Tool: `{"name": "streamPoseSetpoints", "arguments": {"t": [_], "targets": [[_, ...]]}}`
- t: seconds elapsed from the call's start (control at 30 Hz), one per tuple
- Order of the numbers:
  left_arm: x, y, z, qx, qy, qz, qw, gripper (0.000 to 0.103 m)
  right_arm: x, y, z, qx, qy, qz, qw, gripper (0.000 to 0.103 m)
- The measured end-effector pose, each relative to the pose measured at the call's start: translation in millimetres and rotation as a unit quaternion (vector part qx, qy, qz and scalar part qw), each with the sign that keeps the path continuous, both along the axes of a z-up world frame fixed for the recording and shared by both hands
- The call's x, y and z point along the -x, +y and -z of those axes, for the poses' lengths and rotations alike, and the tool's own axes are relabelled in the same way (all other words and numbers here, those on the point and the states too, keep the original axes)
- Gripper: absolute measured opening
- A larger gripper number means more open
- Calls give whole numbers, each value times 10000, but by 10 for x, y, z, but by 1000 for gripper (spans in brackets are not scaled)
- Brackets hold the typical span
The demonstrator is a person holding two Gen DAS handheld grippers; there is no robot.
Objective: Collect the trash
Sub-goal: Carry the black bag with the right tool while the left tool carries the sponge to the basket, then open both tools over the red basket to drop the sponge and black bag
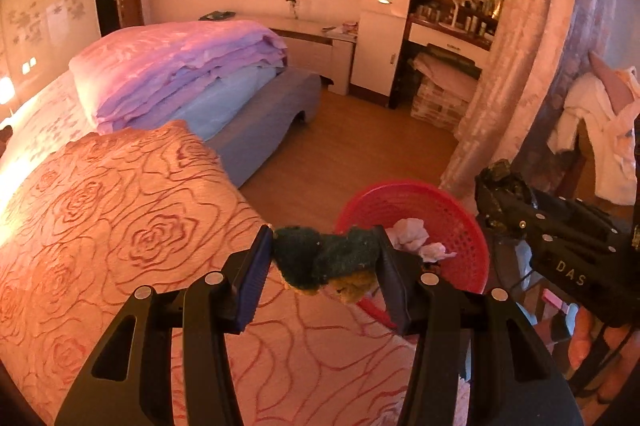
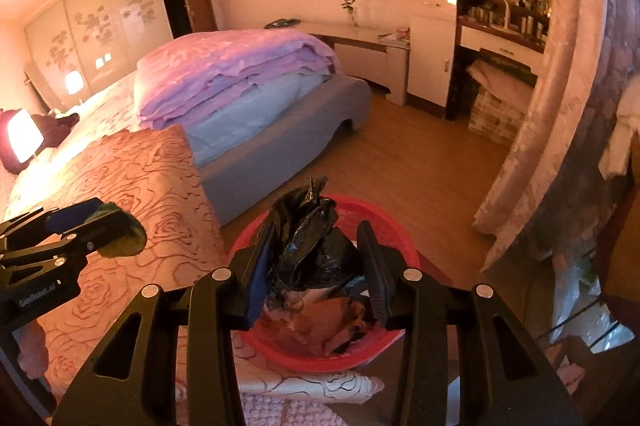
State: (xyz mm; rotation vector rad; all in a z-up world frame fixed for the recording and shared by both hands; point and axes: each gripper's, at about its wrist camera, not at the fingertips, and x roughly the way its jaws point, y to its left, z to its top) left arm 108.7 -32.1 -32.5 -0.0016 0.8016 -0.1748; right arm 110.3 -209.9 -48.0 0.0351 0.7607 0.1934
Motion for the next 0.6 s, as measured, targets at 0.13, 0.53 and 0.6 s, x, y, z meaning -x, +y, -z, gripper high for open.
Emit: {"name": "streamPoseSetpoints", "arguments": {"t": [0.13,0.53,0.6], "targets": [[-76,-100,43,63,70,95,9999,48,-60,-74,45,-45,45,86,9999,40],[-267,-371,229,106,292,511,9982,48,-161,-272,105,-90,126,342,9993,40],[-314,-417,275,97,335,567,9978,48,-177,-299,128,-91,155,382,9991,40]]}}
